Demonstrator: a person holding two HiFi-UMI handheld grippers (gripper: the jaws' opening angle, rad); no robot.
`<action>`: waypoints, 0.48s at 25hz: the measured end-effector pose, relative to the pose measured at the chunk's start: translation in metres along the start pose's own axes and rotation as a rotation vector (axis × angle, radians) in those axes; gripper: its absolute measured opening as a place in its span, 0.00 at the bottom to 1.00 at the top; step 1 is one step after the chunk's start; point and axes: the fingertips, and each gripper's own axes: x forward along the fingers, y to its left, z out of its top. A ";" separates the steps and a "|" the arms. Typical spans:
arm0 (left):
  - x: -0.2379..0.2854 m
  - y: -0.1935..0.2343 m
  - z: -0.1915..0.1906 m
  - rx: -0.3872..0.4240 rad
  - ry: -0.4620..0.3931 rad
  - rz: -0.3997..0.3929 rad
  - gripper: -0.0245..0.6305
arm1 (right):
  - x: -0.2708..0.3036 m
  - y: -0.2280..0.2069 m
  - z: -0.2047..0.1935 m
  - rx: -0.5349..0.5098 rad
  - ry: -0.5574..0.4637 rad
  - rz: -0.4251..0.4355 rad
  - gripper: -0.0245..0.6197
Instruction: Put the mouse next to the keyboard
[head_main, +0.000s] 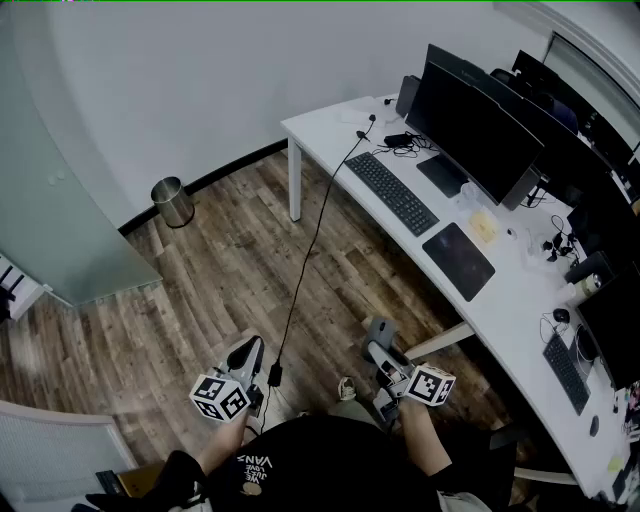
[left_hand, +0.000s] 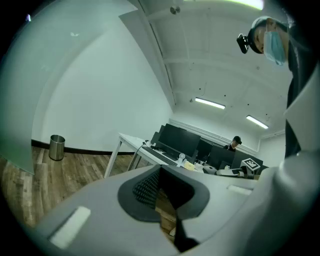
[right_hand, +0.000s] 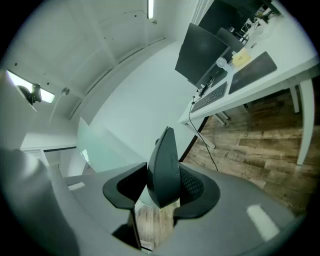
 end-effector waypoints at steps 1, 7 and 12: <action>0.005 0.000 0.002 0.001 -0.006 0.001 0.04 | 0.001 -0.001 0.003 -0.004 0.002 0.004 0.32; 0.043 -0.007 0.008 0.000 -0.014 -0.011 0.04 | 0.012 0.005 0.037 -0.044 -0.009 0.096 0.32; 0.084 -0.026 0.006 -0.002 -0.007 -0.022 0.04 | 0.013 -0.019 0.065 -0.015 0.001 0.096 0.32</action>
